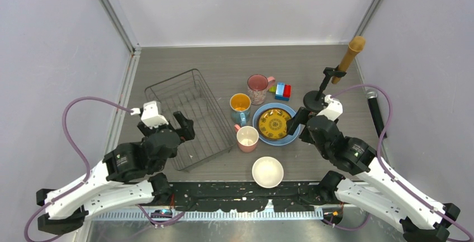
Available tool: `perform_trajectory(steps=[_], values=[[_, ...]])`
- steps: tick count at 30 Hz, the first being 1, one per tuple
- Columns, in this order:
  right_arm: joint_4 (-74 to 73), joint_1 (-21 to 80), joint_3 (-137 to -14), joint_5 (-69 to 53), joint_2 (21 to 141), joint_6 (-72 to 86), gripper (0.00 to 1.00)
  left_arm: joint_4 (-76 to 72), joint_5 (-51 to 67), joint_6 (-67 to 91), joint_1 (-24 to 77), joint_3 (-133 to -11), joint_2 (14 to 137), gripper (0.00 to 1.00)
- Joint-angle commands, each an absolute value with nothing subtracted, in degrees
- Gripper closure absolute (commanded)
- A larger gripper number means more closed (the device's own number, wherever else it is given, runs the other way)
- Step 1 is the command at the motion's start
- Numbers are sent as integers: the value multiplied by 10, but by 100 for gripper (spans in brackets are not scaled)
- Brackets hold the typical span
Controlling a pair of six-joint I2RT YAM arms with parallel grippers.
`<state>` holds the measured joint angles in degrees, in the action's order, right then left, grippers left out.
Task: Unload the mixed dishes from the dish rack
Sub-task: Reset both arms
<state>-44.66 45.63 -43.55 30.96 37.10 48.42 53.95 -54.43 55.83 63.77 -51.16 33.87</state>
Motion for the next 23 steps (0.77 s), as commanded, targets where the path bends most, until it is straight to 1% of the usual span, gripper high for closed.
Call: perform_trajectory(steps=[1, 5, 7, 9, 11, 13, 15, 23], values=[[-412, 454, -464, 370, 367, 447, 0, 560, -582, 585, 632, -527, 360, 0], [-411, 454, -472, 392, 372, 428, 0, 549, -526, 551, 587, -538, 392, 0], [-406, 454, -474, 393, 375, 419, 0, 540, -482, 547, 539, -536, 410, 0], [-404, 454, -478, 386, 377, 411, 0, 523, -420, 531, 471, -533, 428, 0], [-403, 454, -479, 385, 379, 406, 0, 500, -353, 508, 426, -529, 434, 0], [-402, 454, -477, 388, 378, 404, 0, 490, -318, 501, 389, -525, 438, 0], [-401, 454, -475, 390, 373, 403, 0, 490, -313, 503, 374, -521, 438, 0], [-387, 454, -461, 400, 347, 396, 0, 503, -323, 513, 370, -519, 423, 0]])
